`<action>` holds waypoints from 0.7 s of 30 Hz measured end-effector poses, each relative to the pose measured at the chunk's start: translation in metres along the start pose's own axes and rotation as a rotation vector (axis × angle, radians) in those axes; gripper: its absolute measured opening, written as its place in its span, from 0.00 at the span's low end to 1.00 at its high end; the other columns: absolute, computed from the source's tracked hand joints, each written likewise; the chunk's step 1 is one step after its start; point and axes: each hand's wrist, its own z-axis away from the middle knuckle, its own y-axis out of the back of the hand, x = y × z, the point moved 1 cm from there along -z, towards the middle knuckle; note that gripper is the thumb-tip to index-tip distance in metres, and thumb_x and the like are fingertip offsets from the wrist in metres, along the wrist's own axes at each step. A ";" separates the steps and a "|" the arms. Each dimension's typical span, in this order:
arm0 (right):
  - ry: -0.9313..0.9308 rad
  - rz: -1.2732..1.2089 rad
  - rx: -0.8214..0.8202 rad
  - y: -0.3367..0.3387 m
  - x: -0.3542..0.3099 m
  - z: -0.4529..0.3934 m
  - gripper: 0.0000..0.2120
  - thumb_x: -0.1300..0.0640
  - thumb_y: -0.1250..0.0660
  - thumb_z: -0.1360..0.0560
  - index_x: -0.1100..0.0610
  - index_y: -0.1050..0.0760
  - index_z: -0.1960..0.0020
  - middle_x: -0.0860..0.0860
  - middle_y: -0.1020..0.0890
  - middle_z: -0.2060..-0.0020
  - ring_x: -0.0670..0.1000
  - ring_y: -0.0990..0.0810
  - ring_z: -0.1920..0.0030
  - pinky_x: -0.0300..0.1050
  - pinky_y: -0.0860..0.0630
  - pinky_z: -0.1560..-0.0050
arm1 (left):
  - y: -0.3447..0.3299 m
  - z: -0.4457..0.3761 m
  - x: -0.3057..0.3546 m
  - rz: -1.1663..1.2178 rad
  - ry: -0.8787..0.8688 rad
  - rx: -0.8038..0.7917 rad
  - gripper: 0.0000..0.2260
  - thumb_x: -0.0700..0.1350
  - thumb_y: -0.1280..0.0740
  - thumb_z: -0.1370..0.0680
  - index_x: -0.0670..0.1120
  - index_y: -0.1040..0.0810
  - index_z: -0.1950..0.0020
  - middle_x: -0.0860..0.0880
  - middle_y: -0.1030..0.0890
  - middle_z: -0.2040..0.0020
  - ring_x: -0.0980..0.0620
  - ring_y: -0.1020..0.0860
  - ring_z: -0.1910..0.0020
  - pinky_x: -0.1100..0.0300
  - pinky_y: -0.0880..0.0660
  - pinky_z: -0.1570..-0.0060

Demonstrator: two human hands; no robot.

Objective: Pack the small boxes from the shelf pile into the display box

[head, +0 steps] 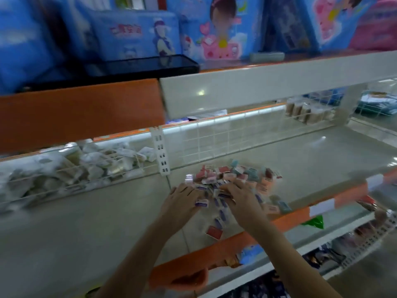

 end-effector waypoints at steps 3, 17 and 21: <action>0.085 -0.081 0.003 -0.013 -0.035 -0.003 0.11 0.62 0.35 0.25 0.57 0.24 0.42 0.48 0.29 0.48 0.48 0.28 0.48 0.26 0.38 0.52 | 0.015 0.034 -0.028 0.065 0.111 0.081 0.13 0.53 0.38 0.23 0.52 0.24 0.40 0.54 0.24 0.43 0.51 0.30 0.40 0.60 0.37 0.43; 0.478 -0.283 -0.256 -0.152 -0.329 0.066 0.11 0.65 0.27 0.31 0.61 0.20 0.49 0.54 0.23 0.54 0.54 0.21 0.54 0.26 0.36 0.54 | 0.135 0.348 -0.142 -0.064 0.581 0.172 0.07 0.52 0.33 0.31 0.51 0.20 0.58 0.53 0.21 0.61 0.48 0.23 0.57 0.57 0.28 0.58; 0.601 -0.333 -0.341 -0.189 -0.407 0.095 0.11 0.64 0.29 0.29 0.60 0.21 0.46 0.53 0.23 0.52 0.53 0.22 0.52 0.30 0.33 0.51 | 0.160 0.430 -0.172 -0.104 0.708 0.138 0.09 0.52 0.32 0.27 0.50 0.19 0.51 0.52 0.20 0.54 0.48 0.25 0.49 0.56 0.31 0.48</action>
